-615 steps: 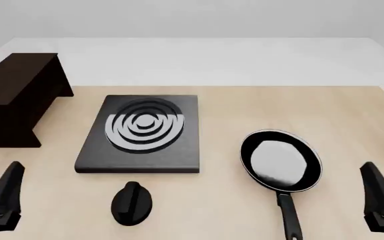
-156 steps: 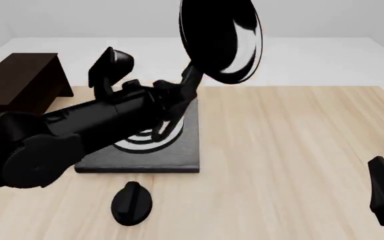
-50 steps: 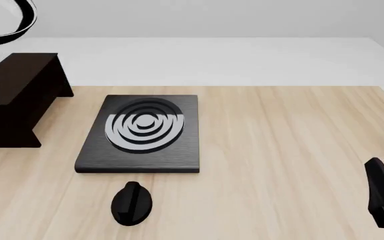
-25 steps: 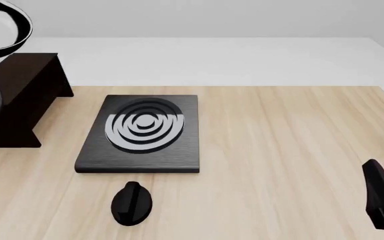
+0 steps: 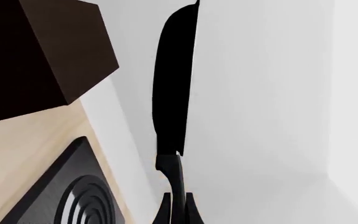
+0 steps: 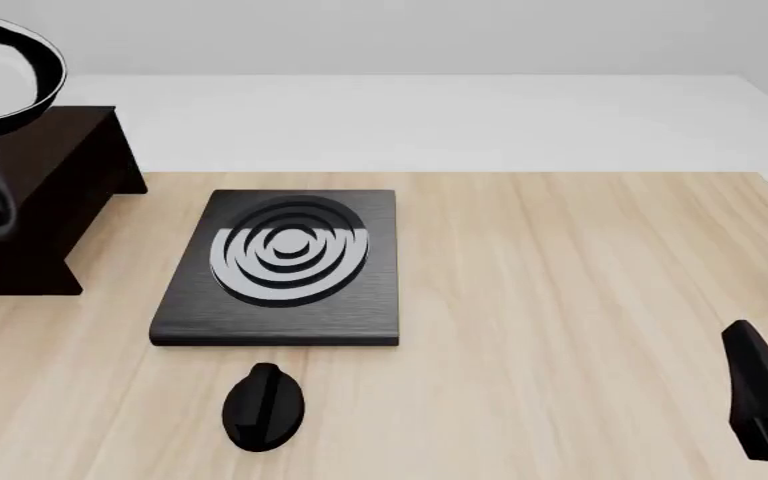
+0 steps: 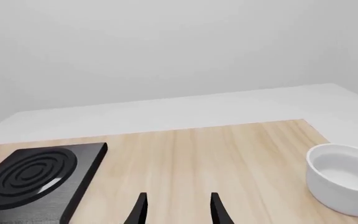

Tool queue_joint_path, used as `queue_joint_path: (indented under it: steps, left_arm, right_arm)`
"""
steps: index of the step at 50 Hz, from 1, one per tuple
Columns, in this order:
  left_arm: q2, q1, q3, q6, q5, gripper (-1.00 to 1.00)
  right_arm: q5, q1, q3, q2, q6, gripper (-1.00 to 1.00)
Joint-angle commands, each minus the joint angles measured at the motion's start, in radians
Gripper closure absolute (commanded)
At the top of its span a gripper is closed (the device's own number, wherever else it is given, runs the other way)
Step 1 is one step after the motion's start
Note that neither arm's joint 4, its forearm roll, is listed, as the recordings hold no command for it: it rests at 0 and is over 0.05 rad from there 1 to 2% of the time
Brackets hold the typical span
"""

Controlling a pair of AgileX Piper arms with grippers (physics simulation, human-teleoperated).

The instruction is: Put the frying pan on top of the cabinet.

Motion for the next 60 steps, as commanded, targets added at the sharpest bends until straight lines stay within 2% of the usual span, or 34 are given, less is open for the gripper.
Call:
queue_joint_path:
  steps: [1, 25, 36, 45, 49, 52, 58, 60]
  left_arm:
    - [0.01, 0.008, -0.002, -0.038, -0.073, 1.0]
    - [0.17, 0.024, 0.01, -0.121, -0.224, 1.0]
    - [0.228, 0.029, -0.003, -0.131, -0.268, 1.0]
    - [0.329, 0.042, -0.029, -0.149, -0.322, 1.0]
    - [0.324, 0.053, -0.05, -0.127, -0.296, 1.0]
    - [0.341, 0.049, -0.05, -0.144, -0.311, 1.0]
    - [0.373, 0.085, -0.078, -0.128, -0.298, 1.0]
    - [0.401, 0.083, -0.078, -0.143, -0.326, 1.0]
  right_arm:
    - [0.002, 0.001, -0.001, 0.0, -0.005, -1.0]
    - [0.032, 0.006, -0.027, 0.003, -0.017, -1.0]
    - [0.013, 0.007, -0.023, 0.022, -0.018, -1.0]
    - [-0.01, 0.007, -0.003, 0.029, -0.02, -1.0]
    - [-0.024, 0.009, 0.001, 0.041, -0.023, -1.0]
    - [-0.028, 0.008, 0.001, 0.045, -0.023, -1.0]
    - [-0.027, 0.008, 0.004, 0.043, -0.026, -1.0]
    - [-0.027, 0.008, 0.003, 0.045, -0.027, -1.0]
